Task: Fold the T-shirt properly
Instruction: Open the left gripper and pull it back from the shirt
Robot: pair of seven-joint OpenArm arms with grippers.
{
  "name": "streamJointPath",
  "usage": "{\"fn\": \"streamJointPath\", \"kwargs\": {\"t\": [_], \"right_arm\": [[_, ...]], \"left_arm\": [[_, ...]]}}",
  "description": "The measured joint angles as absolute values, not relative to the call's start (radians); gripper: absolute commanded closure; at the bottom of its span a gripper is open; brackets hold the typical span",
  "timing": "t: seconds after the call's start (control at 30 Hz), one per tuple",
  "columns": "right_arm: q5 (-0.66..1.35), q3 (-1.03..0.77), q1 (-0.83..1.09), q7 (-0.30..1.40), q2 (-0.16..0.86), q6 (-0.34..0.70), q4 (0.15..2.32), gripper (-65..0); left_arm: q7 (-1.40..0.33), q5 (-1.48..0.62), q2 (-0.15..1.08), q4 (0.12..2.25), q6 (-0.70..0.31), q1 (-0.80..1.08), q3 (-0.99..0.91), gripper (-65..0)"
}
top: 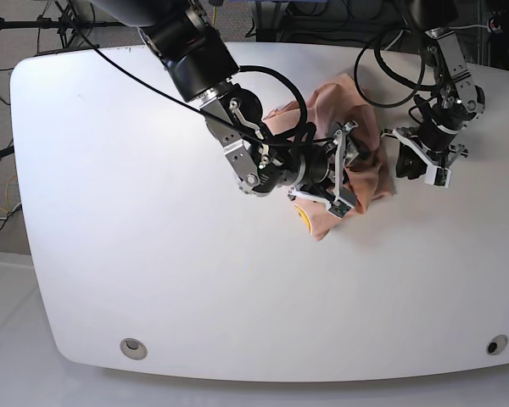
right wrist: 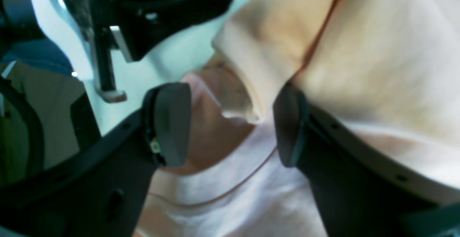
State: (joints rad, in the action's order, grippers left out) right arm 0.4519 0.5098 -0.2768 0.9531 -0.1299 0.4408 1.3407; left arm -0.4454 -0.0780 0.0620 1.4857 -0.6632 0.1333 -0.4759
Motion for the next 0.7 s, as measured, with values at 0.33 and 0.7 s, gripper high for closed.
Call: {"fn": "streamJointPath", "kwargs": {"t": [0.33, 0.7], "right_arm": [[0.452, 0.522, -0.284, 0.95, -0.144, 0.441, 1.341, -35.0], [0.474, 0.671, -0.302, 0.88, -0.155, 0.445, 1.286, -35.0]], "left_arm": [[-0.446, -0.079, 0.062, 1.551, -0.667, 0.136, -0.509, -12.5], [-0.449, -0.077, 0.062, 1.561, -0.667, 0.141, -0.618, -12.6]]}}
